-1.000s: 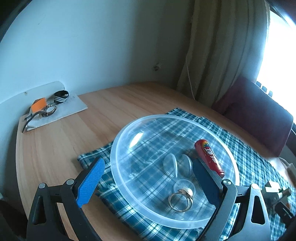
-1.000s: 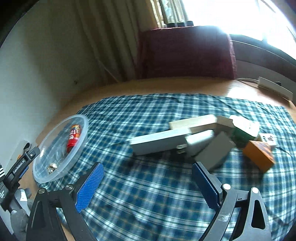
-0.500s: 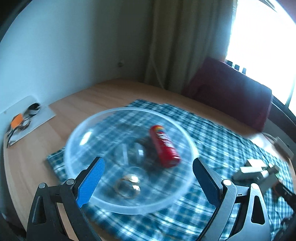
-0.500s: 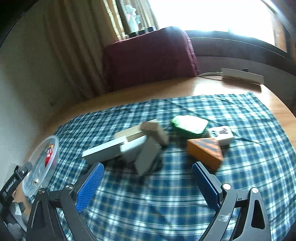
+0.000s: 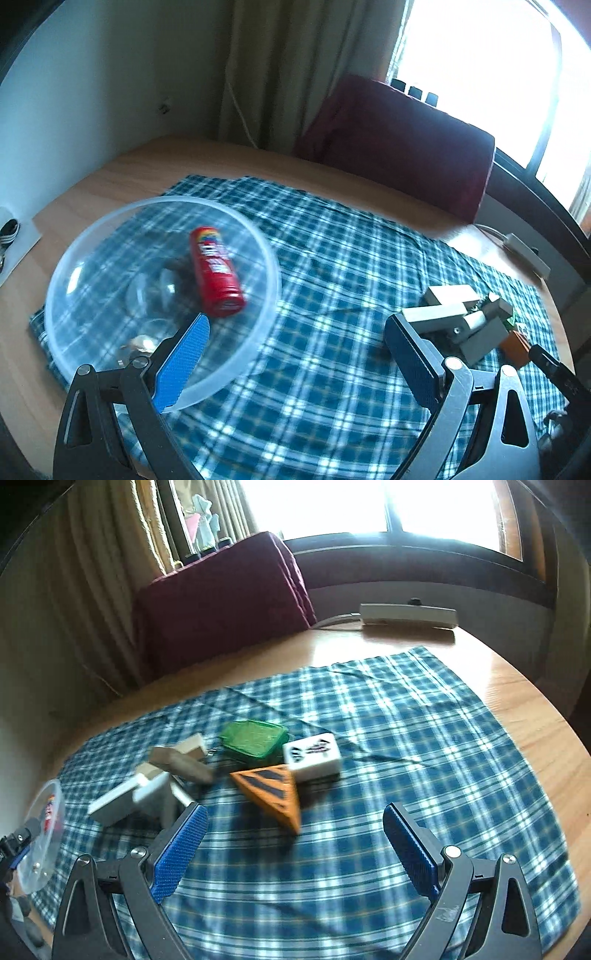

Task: Organize rigid objects
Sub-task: 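Move the right tool back over the cloth toward the orange triangular block, then close the right tool on the orange black-striped triangular block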

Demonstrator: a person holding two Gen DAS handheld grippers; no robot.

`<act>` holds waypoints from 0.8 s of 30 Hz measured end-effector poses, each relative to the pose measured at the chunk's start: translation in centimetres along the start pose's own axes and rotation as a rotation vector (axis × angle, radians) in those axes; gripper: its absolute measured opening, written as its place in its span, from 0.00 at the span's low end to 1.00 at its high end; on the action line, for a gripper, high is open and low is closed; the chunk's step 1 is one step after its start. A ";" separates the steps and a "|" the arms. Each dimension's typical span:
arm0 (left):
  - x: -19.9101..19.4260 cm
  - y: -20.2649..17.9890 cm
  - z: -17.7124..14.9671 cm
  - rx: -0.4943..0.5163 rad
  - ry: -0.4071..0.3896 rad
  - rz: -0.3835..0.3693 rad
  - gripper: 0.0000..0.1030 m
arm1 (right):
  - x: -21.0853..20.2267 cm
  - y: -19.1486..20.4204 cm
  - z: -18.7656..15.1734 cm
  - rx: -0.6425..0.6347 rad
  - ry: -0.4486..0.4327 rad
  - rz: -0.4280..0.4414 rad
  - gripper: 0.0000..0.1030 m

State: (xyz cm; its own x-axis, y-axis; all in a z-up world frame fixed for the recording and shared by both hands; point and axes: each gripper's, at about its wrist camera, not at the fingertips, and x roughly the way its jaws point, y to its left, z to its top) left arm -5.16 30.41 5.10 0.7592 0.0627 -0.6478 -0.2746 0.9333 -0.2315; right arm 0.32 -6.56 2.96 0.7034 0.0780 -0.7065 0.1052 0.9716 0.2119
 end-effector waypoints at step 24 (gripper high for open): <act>2.3 -3.3 -1.6 0.104 -0.001 0.000 0.94 | 5.3 2.7 2.8 0.005 0.127 -0.045 0.75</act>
State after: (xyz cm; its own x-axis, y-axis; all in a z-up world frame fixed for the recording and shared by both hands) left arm -3.49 26.95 3.24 0.7600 0.0631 -0.6469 -0.2121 0.9649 -0.1551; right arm 6.27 -4.17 1.72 0.6030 0.0626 -0.7953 0.1379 0.9737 0.1812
